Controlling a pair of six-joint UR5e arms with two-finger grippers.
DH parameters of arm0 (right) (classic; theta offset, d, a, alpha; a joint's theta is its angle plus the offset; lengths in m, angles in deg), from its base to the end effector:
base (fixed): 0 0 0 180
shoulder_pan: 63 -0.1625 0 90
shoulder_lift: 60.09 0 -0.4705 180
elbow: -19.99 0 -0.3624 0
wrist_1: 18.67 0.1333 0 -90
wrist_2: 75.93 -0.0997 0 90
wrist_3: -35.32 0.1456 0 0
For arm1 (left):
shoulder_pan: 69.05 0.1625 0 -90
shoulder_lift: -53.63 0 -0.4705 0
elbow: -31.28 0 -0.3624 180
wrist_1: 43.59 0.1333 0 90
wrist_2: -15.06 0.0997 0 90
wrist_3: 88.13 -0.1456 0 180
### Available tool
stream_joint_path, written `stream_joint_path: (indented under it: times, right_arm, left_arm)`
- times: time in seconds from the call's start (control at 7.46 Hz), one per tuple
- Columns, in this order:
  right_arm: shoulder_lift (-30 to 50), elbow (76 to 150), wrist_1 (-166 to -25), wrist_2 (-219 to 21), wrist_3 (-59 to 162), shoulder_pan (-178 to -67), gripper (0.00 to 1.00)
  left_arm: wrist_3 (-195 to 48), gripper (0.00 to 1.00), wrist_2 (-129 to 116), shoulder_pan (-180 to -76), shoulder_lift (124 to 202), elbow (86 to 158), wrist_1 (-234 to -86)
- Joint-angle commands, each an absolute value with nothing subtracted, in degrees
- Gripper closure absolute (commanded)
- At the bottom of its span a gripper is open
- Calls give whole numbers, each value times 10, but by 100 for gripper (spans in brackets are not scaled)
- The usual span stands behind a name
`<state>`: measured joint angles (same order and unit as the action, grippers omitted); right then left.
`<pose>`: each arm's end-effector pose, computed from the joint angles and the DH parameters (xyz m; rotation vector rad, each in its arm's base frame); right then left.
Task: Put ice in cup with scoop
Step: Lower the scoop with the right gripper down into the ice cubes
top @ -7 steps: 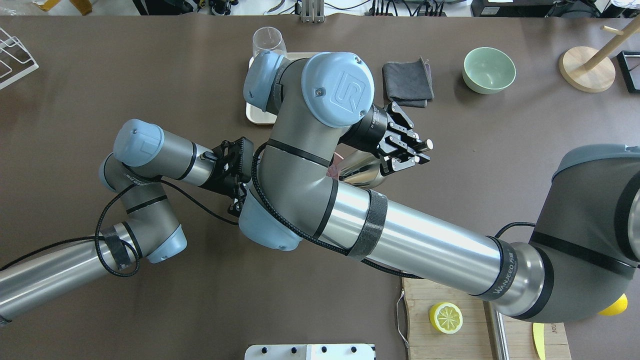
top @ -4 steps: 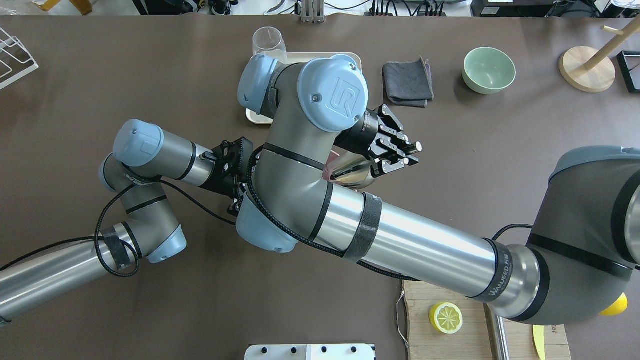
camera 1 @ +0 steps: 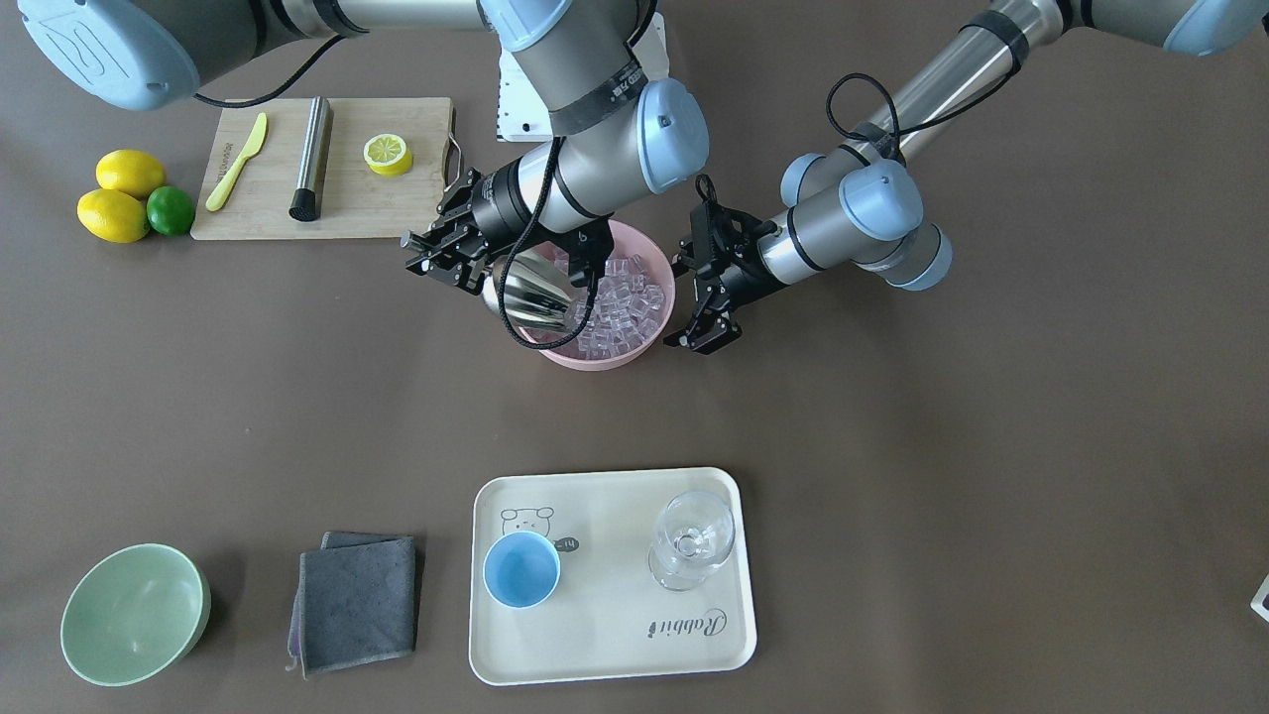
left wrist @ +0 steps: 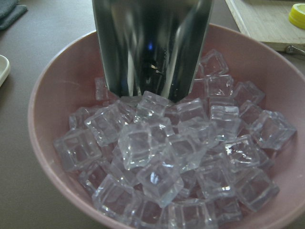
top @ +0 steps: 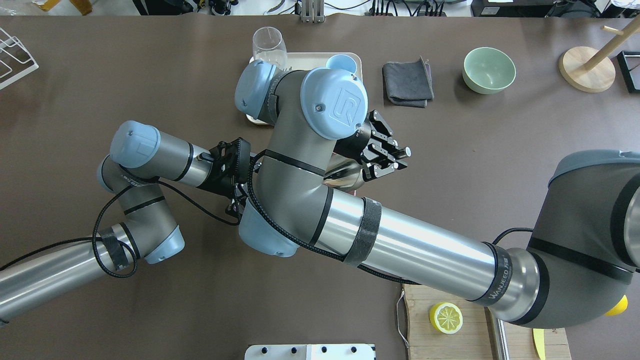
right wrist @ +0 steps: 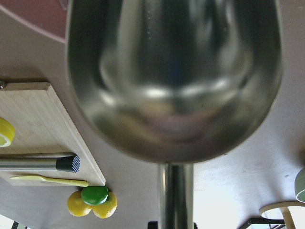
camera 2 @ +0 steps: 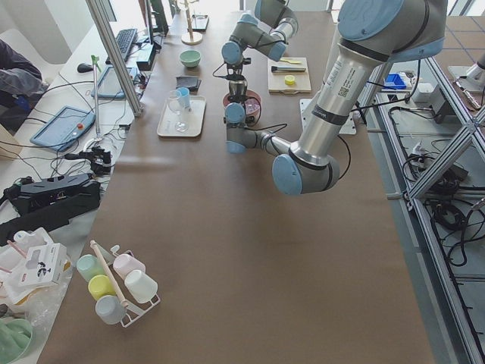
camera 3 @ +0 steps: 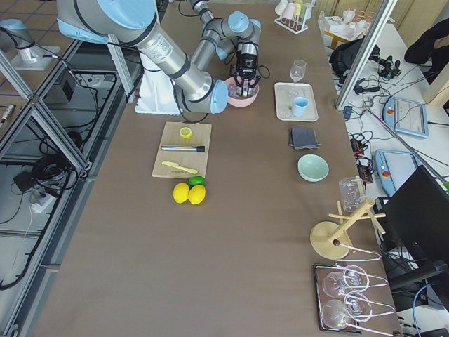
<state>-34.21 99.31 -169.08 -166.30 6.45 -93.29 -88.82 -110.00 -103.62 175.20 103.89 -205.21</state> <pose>-0.5554 -0.4777 0.2334 -0.1317 0.0289 -1.5435 0.5679 -0.4516 0.3839 1.1389 1.1853 1.2216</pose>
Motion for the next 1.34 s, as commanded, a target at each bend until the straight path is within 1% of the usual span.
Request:
stream_joint_path:
  times: [0.0, 0.67, 1.07, 1.21]
  right_arm:
    - [-334, 992, -1667, -1671, 72, -931, 100]
    - [-319, 994, -1583, -1694, 116, -931, 100]
    - [-308, 1017, -1572, -1724, 145, -931, 100]
    - [-297, 1017, -1529, -1730, 176, -931, 100]
  left_arm:
    - [-887, 2, -1097, -1036, 1751, 1039, -2055]
    - [-887, 2, -1097, -1036, 1752, 1039, -2055]
    - [-887, 2, -1097, -1036, 1751, 1039, -2054]
    - [-887, 2, -1098, -1036, 1751, 1039, -2054]
